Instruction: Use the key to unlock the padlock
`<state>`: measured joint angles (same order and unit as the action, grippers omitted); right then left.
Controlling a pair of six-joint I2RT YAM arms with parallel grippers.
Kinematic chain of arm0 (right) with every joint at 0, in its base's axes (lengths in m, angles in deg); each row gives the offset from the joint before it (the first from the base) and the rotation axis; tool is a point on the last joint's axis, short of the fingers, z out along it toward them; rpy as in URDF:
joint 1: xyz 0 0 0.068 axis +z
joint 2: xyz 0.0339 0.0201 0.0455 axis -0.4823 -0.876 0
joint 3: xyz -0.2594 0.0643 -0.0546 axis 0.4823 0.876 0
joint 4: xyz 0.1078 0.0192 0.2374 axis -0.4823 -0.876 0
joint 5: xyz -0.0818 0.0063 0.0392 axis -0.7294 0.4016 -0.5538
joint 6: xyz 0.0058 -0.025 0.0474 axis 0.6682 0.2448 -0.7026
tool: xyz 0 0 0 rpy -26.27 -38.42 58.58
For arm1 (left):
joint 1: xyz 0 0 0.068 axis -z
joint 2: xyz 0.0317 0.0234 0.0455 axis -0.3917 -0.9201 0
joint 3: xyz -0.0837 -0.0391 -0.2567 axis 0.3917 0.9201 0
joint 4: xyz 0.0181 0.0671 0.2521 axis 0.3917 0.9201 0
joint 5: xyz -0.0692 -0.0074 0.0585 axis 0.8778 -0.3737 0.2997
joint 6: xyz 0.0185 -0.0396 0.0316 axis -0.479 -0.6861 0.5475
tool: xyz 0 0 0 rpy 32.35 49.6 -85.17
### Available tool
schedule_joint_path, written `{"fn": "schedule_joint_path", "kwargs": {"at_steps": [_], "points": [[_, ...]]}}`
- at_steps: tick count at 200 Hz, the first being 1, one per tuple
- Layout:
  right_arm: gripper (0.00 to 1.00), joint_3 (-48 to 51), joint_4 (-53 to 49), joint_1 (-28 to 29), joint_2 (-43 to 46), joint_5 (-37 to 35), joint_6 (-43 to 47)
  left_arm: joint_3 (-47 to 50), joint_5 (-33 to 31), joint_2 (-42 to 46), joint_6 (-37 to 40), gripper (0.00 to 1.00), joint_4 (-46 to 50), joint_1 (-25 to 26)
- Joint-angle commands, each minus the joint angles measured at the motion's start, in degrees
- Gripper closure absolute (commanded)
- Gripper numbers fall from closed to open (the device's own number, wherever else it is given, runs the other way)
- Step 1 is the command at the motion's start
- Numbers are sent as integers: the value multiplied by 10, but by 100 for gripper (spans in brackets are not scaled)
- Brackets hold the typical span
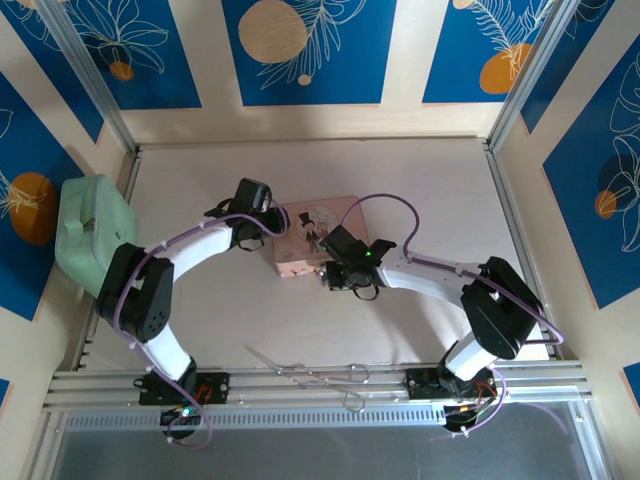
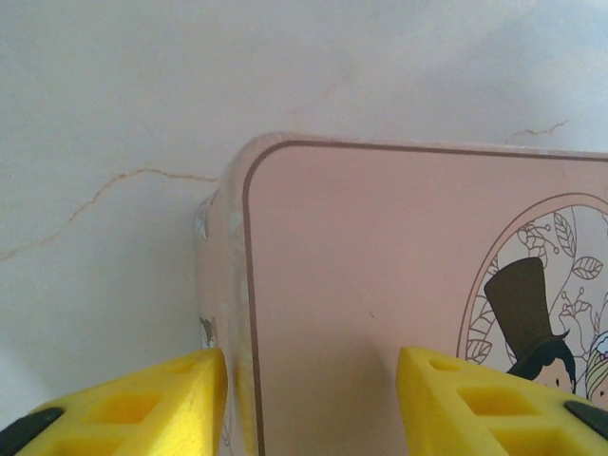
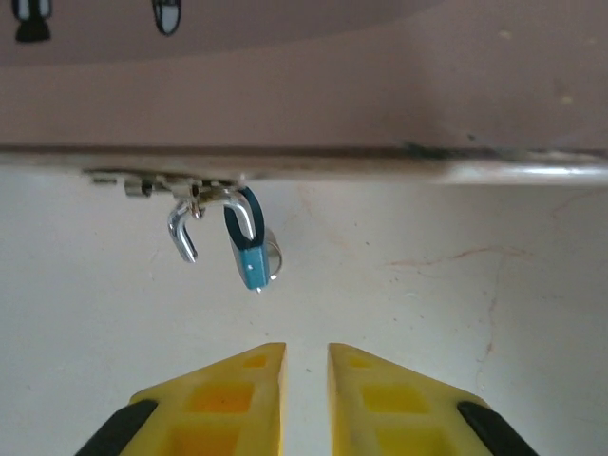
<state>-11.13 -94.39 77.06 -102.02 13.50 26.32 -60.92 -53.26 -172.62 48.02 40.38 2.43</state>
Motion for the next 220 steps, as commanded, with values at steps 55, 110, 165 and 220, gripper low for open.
{"fn": "schedule_joint_path", "kwargs": {"at_steps": [55,110,165,220], "points": [[52,-16,40,36,-55,-50,6,126,29,173,-57,46,8,23],[56,-43,25,57,-104,-119,-16,199,22,228,-120,47,-21,50],[65,-88,-11,74,-143,-177,-15,196,27,220,-123,47,-27,50],[88,-163,-153,99,-212,-261,-68,203,23,224,-127,48,-29,50]]}}
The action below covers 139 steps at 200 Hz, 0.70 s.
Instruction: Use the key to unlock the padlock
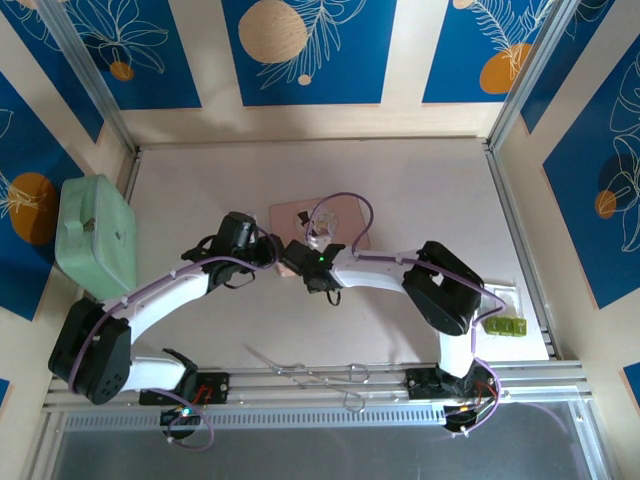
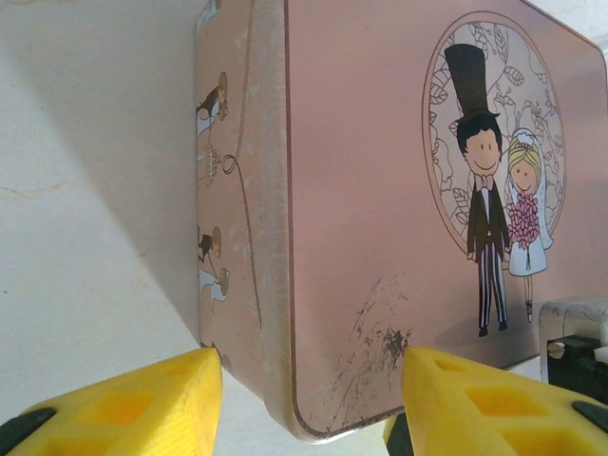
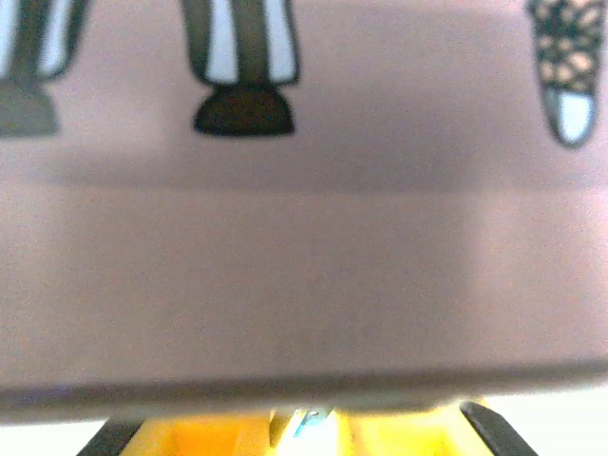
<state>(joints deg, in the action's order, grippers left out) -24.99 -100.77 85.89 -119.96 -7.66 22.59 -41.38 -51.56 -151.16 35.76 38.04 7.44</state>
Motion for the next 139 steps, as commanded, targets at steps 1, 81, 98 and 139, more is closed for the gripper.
{"fn": "schedule_joint_path", "kwargs": {"at_steps": [1,81,98,139], "points": [[88,-26,-90,12,-34,-50,-32,8,6,9,-4,47,-5,0],[61,-95,-162,45,-69,-72,-49,-1,2,-1,1,47,3,-1],[57,-69,-127,43,-15,-47,-37,1,6,-2,1,47,2,-1],[59,78,91,5,166,133,54,0,13,6,1,49,4,0]]}}
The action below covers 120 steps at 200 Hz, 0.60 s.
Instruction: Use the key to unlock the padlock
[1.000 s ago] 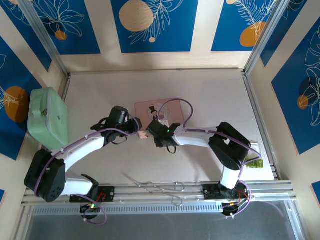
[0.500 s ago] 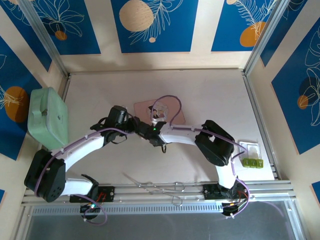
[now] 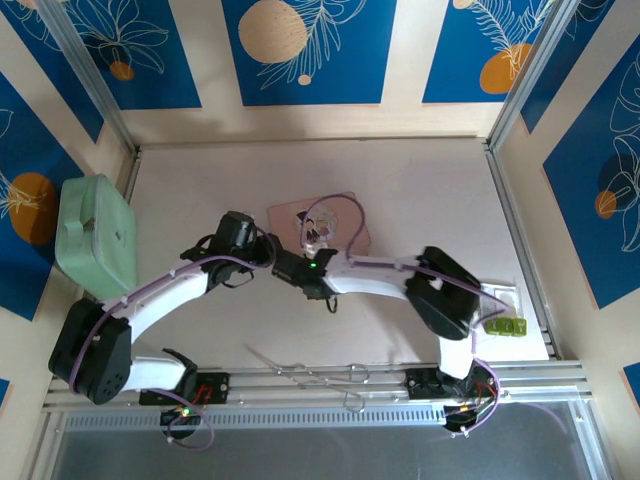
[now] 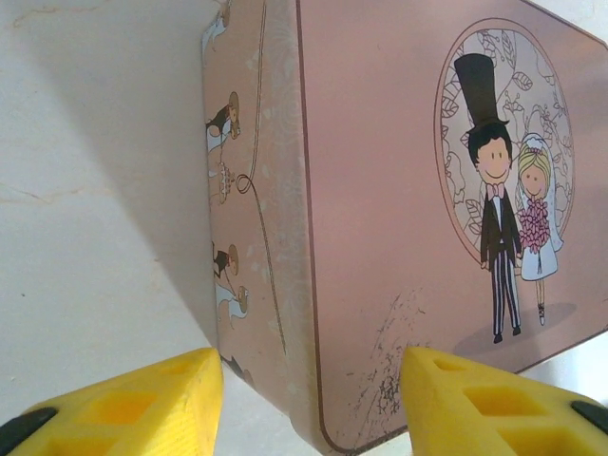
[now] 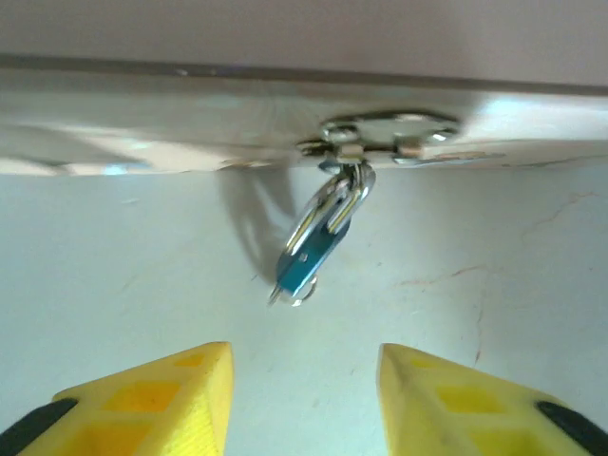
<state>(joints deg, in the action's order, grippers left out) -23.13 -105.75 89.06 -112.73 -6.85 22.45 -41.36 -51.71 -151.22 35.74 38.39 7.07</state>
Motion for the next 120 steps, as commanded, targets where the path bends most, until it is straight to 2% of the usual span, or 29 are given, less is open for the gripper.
{"fn": "schedule_joint_path", "kwargs": {"at_steps": [1,9,23,41,76,120], "points": [[60,63,143,-28,97,129,56,0,15,8,1,49,1,4],[64,81,154,-42,116,148,53,-1,16,12,0,50,-1,6],[79,100,158,-72,130,173,51,-3,13,21,-1,51,-6,16],[88,127,185,-101,134,200,59,-17,14,17,-4,55,-2,36],[94,162,244,-128,124,234,72,-38,12,5,-22,64,2,75],[96,151,270,-130,74,240,72,-42,6,3,-35,65,15,91]]}}
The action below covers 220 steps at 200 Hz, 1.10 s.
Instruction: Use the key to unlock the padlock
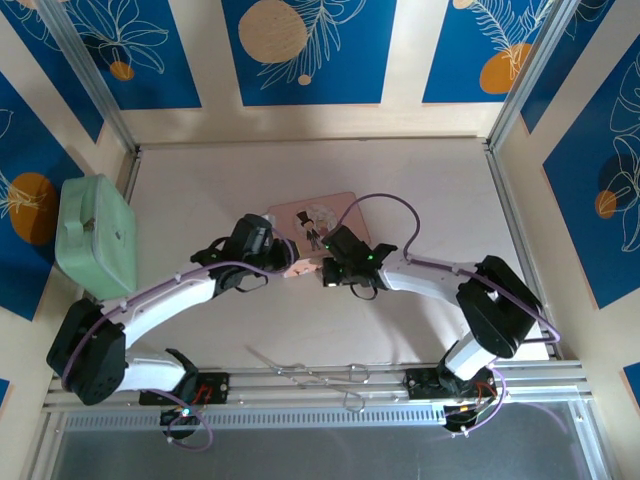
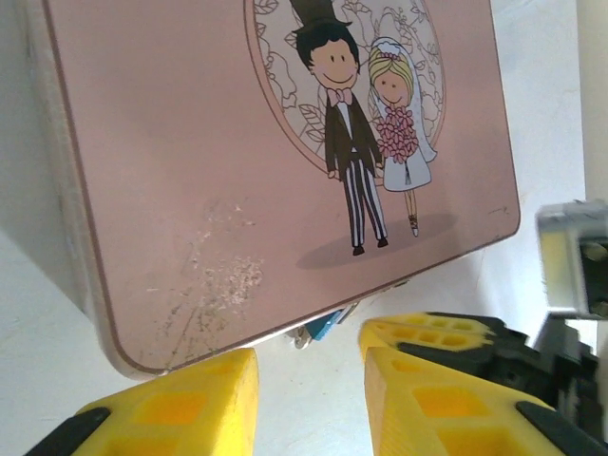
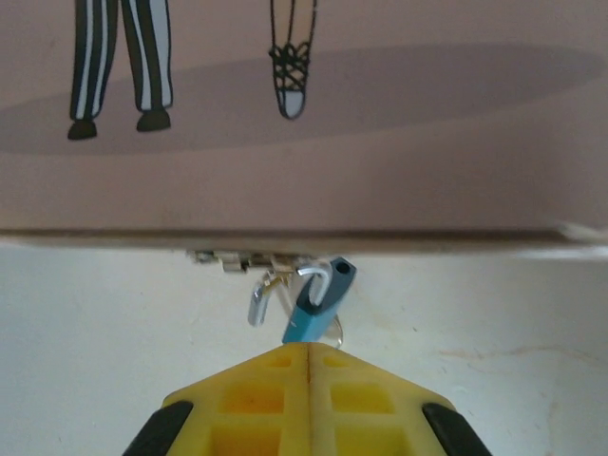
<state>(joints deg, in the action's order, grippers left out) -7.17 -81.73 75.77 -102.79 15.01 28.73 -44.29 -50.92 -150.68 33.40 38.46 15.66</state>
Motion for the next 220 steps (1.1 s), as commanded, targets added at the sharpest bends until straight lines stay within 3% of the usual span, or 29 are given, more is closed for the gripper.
{"fn": "schedule_joint_path", "kwargs": {"at_steps": [1,79,107,153,183,198,220], "points": [[96,-9,31,4,-26,21,9,-12,-2,-3,-11,65,13,5],[99,-92,-39,32,-122,-68,10,-4,4,-32,-18,65,-1,5],[97,-88,-41,46,-98,-81,13,-3,0,-32,-15,64,3,4],[69,-55,-72,35,46,-91,19,-12,-5,-39,-8,50,12,3],[51,-67,-125,-29,127,-77,47,-24,-18,-32,11,44,34,-5],[37,-72,-130,-77,142,-56,58,-28,-19,-24,23,41,38,-16],[33,-91,-139,-150,126,8,73,-38,-11,-20,38,37,49,-40]]}}
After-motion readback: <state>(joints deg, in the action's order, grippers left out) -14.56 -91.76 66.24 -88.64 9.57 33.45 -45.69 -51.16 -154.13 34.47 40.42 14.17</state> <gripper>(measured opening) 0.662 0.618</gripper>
